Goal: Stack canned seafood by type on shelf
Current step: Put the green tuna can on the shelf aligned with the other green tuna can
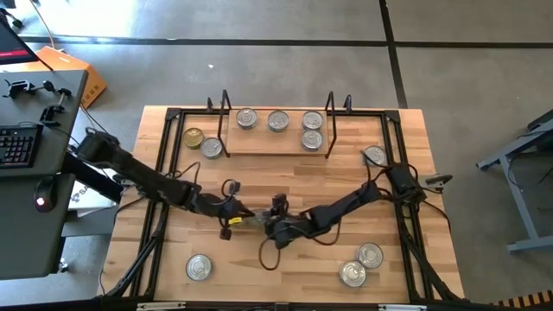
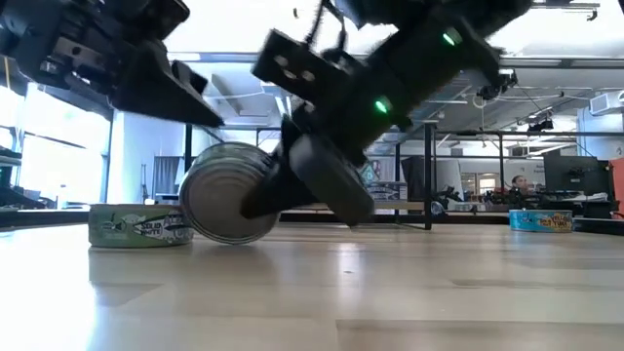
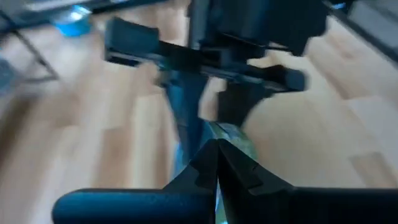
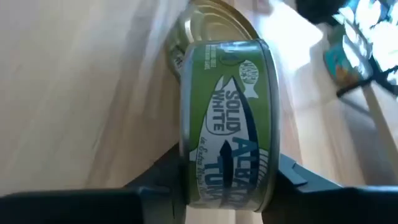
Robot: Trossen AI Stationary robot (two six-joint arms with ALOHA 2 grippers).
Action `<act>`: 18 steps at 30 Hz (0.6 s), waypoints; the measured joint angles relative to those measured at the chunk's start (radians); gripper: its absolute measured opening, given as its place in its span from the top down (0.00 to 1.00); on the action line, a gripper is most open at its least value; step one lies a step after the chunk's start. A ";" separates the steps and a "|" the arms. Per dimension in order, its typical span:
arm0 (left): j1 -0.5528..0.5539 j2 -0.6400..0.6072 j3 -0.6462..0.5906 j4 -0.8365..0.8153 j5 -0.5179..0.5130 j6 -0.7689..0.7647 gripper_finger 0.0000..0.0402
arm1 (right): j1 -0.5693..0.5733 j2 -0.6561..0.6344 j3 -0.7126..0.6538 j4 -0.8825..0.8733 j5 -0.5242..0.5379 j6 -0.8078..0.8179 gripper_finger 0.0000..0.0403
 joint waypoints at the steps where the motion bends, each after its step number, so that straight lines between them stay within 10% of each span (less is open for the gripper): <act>1: -0.006 -0.025 0.000 -0.025 -0.013 0.024 0.99 | -0.006 0.000 0.035 -0.069 0.000 0.041 0.70; 6: -0.056 -0.092 0.001 -0.050 -0.034 0.160 0.86 | -0.049 0.000 0.168 -0.338 -0.002 0.247 0.70; 18: -0.081 0.019 0.001 -0.024 -0.259 0.101 0.46 | -0.106 0.000 0.177 -0.227 -0.138 0.279 0.70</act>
